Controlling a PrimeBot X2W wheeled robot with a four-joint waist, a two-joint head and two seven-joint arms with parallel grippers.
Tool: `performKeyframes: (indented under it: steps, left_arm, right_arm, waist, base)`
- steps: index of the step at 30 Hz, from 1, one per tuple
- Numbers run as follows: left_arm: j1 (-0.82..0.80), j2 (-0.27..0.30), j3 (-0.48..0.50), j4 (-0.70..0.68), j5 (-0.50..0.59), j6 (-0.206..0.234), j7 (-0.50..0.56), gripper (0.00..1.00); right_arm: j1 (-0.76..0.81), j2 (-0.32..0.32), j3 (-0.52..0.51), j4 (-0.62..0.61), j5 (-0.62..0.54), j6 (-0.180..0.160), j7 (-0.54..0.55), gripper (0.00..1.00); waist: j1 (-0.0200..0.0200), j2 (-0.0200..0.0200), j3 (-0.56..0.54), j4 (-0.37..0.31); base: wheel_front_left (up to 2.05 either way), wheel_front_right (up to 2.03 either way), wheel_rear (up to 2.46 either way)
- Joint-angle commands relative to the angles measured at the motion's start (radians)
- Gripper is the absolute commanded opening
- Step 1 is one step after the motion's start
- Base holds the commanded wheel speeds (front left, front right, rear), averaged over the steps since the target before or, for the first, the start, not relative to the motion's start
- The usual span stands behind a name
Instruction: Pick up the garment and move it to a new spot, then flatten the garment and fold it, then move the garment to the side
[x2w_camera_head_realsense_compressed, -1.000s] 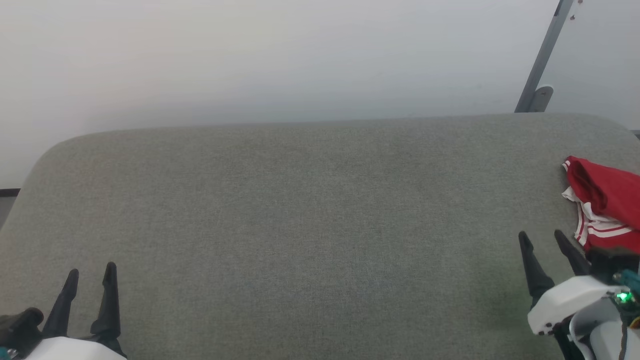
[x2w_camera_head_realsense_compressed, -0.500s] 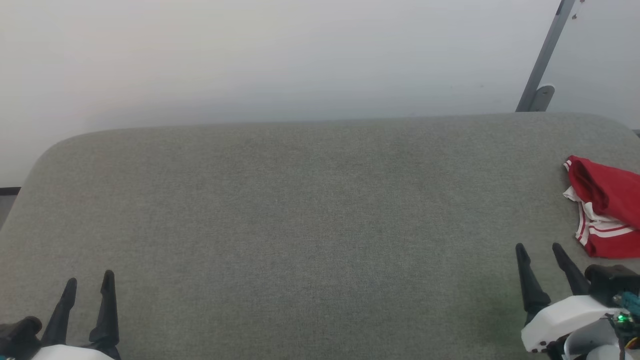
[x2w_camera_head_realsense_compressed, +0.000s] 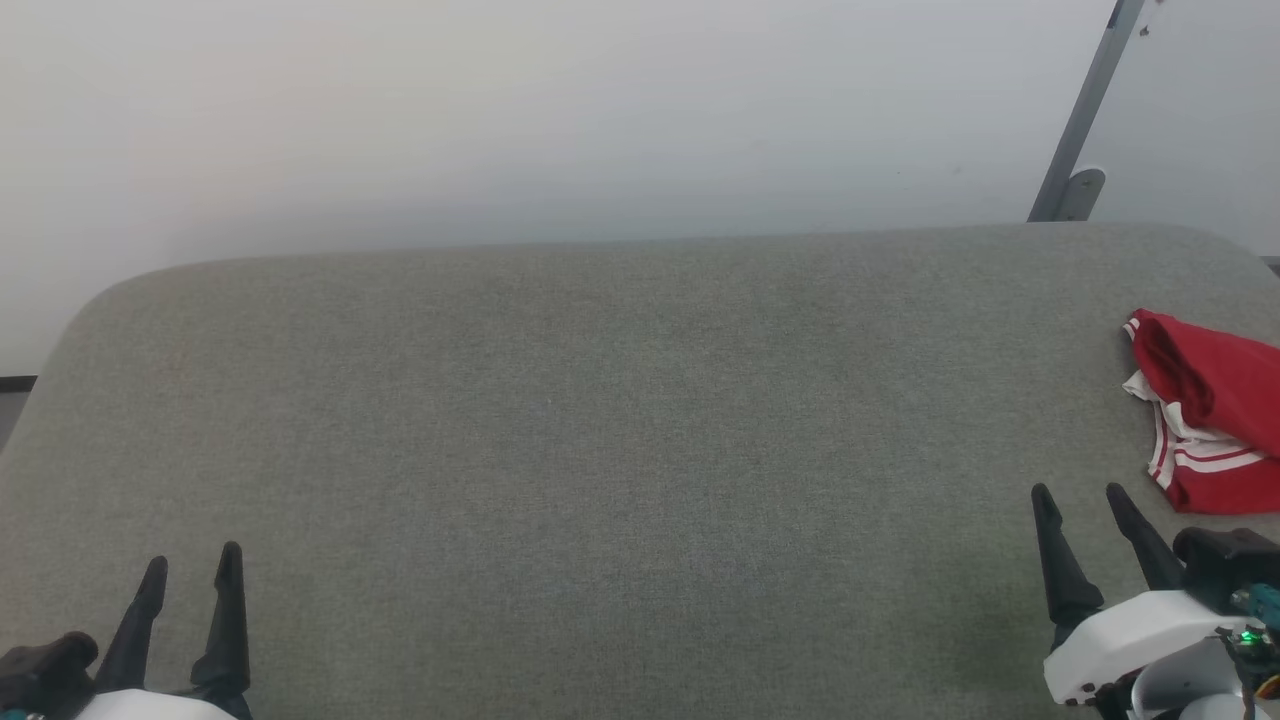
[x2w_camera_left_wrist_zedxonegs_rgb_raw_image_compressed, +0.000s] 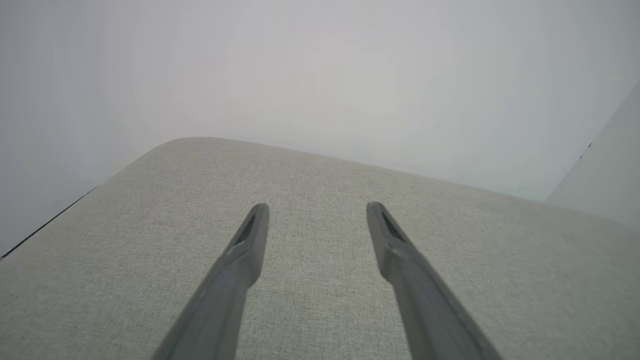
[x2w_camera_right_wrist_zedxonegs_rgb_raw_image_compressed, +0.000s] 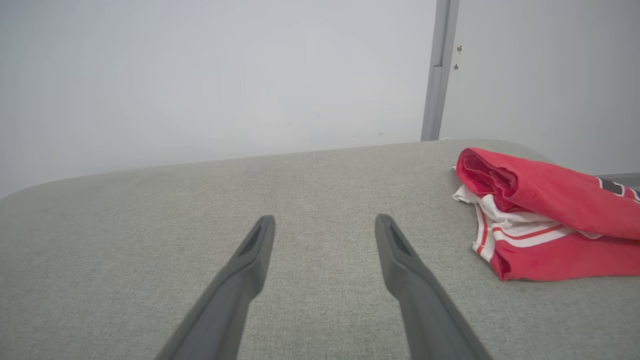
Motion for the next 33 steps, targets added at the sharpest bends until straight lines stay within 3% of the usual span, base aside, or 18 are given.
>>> performKeyframes:
  steps: [1,5,6,11,33]
  left_arm:
    - [0.003,-0.002,-0.001,-0.005,0.02,-0.002,-0.004,1.0]
    - [0.001,-0.009,0.01,-0.008,0.037,-0.002,-0.004,1.0]
    - [0.0,-0.007,0.009,-0.006,0.035,0.0,0.0,0.0]
    - [0.014,-0.047,-0.003,0.035,0.026,0.0,0.007,0.0]
    - [-0.04,-0.101,-0.001,0.02,-0.273,-0.001,0.107,0.0]
  right_arm:
    - [0.011,0.003,-0.001,-0.008,-0.005,0.0,0.002,1.0]
    - [0.015,0.005,-0.008,-0.017,-0.009,0.0,0.01,1.0]
    - [0.005,0.005,-0.006,-0.013,-0.002,0.0,0.008,0.0]
    - [0.031,0.023,-0.004,0.027,0.008,0.0,0.011,0.0]
    - [0.003,0.049,-0.018,0.008,0.359,0.0,0.078,0.0]
  waist:
    - [0.0,0.0,0.0,0.001]
    - [0.0,0.0,0.001,0.001]
    - [0.0001,0.0,0.001,0.001]
    - [0.0,0.0,0.001,0.001]
    - [0.0,0.0,0.006,0.003]
  base:
    - [0.0,0.0,0.0]
    - [0.0,0.0,0.0]
    - [0.0,0.0,0.0]
    - [0.0,0.0,0.0]
    - [0.0,0.0,0.0]
